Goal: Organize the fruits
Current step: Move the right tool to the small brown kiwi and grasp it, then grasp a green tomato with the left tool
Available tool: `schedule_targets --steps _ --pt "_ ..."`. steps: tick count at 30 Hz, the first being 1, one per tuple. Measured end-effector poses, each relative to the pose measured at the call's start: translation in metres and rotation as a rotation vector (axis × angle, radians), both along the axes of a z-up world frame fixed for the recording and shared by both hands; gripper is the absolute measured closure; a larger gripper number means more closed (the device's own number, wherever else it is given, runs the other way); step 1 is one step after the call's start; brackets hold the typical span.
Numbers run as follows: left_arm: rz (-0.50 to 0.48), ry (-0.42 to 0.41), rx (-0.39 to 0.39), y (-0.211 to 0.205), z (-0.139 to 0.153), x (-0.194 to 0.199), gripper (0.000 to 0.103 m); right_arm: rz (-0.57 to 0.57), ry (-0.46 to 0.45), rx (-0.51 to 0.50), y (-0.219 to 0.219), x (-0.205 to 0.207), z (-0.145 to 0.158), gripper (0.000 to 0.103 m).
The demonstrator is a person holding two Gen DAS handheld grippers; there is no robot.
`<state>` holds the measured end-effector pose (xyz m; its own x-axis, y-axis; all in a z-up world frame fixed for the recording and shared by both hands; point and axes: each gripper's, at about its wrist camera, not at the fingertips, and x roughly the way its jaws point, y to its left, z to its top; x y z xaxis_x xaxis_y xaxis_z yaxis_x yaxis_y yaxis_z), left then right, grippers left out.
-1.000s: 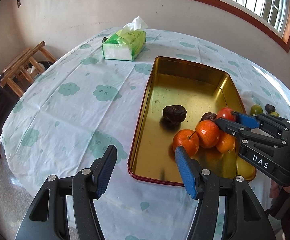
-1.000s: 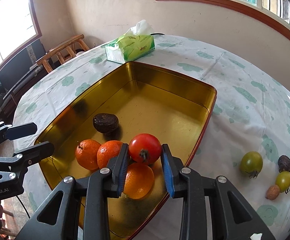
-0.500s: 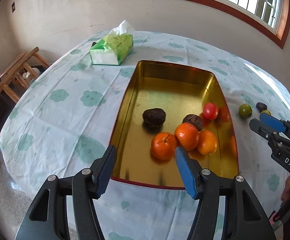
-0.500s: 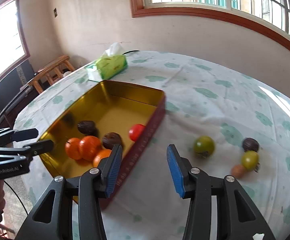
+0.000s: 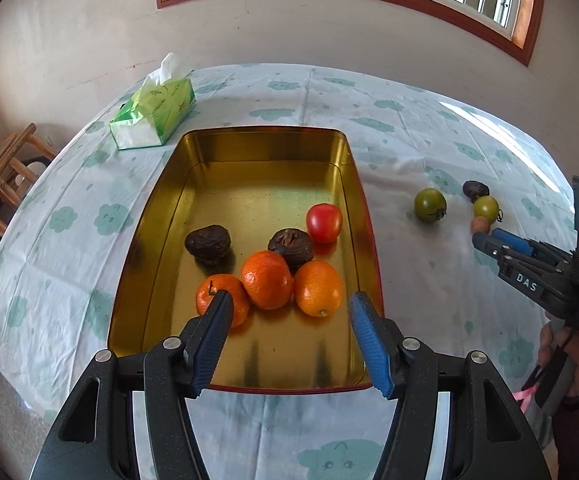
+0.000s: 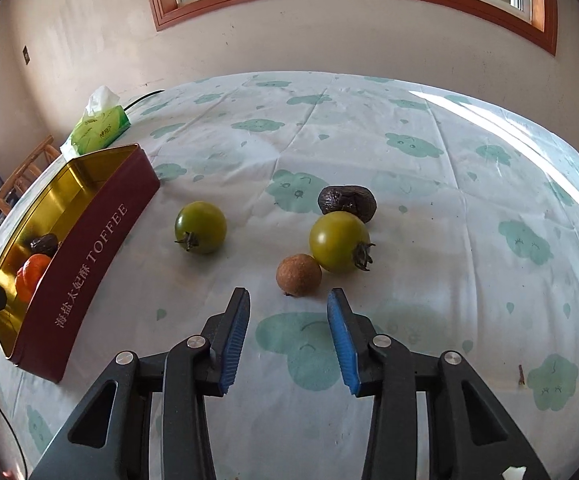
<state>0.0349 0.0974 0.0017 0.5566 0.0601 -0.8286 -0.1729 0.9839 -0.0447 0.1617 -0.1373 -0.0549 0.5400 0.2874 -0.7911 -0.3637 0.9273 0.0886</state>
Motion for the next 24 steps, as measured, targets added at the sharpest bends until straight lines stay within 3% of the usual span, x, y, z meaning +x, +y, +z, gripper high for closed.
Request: schedule_targets --steps 9,14,24 --pt "-0.043 -0.014 0.004 -0.027 0.005 0.021 0.042 0.015 -0.030 -0.043 0.011 0.008 -0.006 0.079" --pt "-0.073 -0.039 -0.058 -0.046 0.008 0.040 0.042 0.037 -0.025 -0.005 0.004 -0.004 -0.003 0.079" --pt "-0.131 0.001 -0.092 -0.092 -0.009 0.091 0.042 -0.123 -0.054 -0.041 -0.076 -0.016 0.006 0.079"
